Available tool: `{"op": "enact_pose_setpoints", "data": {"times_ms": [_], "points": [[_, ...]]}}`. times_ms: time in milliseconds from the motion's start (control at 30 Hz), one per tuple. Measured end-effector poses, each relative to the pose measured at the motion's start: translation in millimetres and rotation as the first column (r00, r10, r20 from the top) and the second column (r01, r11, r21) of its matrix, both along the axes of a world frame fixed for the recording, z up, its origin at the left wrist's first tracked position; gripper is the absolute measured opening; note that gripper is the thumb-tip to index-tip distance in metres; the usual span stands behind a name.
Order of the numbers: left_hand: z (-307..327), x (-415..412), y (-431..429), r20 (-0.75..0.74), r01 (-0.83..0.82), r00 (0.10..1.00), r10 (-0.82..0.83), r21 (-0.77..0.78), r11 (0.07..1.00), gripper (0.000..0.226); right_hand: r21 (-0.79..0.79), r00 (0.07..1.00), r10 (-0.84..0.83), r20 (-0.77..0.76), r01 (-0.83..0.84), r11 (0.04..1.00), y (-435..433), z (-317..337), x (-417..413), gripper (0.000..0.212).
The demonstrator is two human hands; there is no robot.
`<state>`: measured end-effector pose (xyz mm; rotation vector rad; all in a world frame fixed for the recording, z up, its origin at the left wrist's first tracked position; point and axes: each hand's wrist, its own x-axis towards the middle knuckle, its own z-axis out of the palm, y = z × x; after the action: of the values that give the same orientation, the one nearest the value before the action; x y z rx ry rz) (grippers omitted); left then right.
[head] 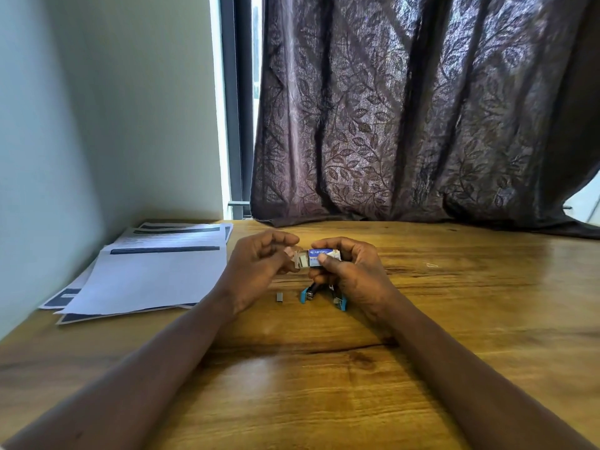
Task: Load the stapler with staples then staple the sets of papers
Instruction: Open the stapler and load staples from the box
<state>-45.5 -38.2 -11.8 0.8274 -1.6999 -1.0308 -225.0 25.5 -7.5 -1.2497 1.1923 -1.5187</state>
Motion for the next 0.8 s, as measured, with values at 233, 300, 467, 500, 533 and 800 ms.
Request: {"op": "enact_pose_setpoints", "data": {"times_ms": [233,300,467,500,533,800], "points": [[-0.8,2.3,-1.1,-0.117,0.092,0.99,-0.074,0.149,0.985,0.029,-0.012,0.996,0.035,0.079,-0.035,0.999,1.4,2.1,-0.3,0.019],[-1.2,2.0,-0.7,-0.13,0.096,0.989,-0.076,0.156,0.983,0.03,-0.021,0.997,0.04,0.06,-0.039,0.999,0.6,1.3,-1.2,0.019],[-1.9,0.3,-0.4,-0.118,0.086,0.991,-0.068,0.147,0.985,0.028,-0.036,0.999,0.042,0.012,-0.042,0.998,-0.3,-0.4,-1.2,0.019],[-2.1,0.1,-0.4,-0.114,0.089,0.991,-0.072,0.152,0.984,0.028,-0.039,0.999,0.042,0.0,-0.042,0.998,-0.1,-0.4,-1.0,0.019],[-2.2,0.1,-0.1,-0.107,0.091,0.991,-0.075,0.157,0.983,0.028,-0.04,0.999,0.044,-0.015,-0.045,0.998,0.8,-0.3,-0.6,0.019],[-1.2,0.6,1.8,-0.136,0.184,0.978,-0.157,0.215,0.959,0.032,-0.061,0.993,0.098,-0.066,-0.102,0.993,5.1,3.2,1.4,0.019]]}}
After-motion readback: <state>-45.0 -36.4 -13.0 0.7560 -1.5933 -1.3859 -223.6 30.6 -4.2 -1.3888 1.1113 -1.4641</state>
